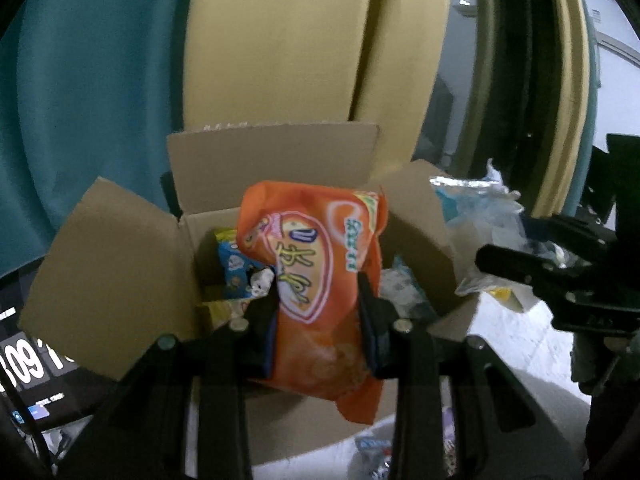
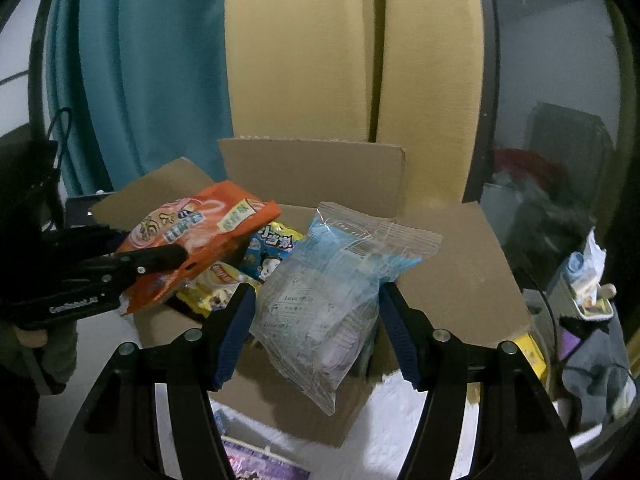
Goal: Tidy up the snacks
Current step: 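Carry the orange bag and clear bag into the box and open both tools, then grasp the clear bread bag with the left tool while the right grasps the purple bag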
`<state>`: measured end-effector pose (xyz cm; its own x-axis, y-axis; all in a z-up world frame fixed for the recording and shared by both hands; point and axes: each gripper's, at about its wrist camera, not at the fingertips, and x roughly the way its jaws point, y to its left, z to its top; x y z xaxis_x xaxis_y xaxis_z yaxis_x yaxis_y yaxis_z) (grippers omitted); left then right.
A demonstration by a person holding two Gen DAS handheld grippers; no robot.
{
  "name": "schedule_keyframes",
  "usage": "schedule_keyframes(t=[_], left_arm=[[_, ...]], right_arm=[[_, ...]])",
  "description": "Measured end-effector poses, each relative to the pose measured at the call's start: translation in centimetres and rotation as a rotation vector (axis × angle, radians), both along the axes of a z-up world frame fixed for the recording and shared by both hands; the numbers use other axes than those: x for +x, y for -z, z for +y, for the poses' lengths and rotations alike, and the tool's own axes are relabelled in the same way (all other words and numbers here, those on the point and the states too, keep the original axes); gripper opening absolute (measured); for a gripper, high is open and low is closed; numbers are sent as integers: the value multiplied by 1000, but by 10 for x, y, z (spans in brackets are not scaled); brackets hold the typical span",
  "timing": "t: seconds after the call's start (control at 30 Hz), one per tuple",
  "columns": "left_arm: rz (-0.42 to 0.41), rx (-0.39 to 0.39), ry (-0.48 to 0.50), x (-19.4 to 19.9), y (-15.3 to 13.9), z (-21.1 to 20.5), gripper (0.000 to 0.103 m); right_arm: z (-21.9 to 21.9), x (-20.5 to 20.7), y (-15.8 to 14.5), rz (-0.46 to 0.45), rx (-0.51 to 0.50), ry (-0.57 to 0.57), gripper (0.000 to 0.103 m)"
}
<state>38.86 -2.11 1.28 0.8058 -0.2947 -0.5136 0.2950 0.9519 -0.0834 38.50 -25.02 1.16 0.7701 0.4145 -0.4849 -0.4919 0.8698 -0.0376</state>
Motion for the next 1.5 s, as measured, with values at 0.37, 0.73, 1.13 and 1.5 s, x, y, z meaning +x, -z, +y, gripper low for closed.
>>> schedule_keyframes(t=[0.37, 0.73, 1.13, 1.5], left_arm=[[70, 5, -60, 54, 21, -3, 35], [57, -25, -78, 51, 13, 0, 83], [-21, -28, -61, -19, -26, -10, 84], [10, -23, -20, -105, -14, -20, 92]], right_arm=[[27, 61, 16, 2, -56, -12, 68], [39, 79, 12, -74, -119, 48, 88], [16, 15, -5, -86, -103, 46, 89], [-25, -63, 6, -40, -76, 78, 89]])
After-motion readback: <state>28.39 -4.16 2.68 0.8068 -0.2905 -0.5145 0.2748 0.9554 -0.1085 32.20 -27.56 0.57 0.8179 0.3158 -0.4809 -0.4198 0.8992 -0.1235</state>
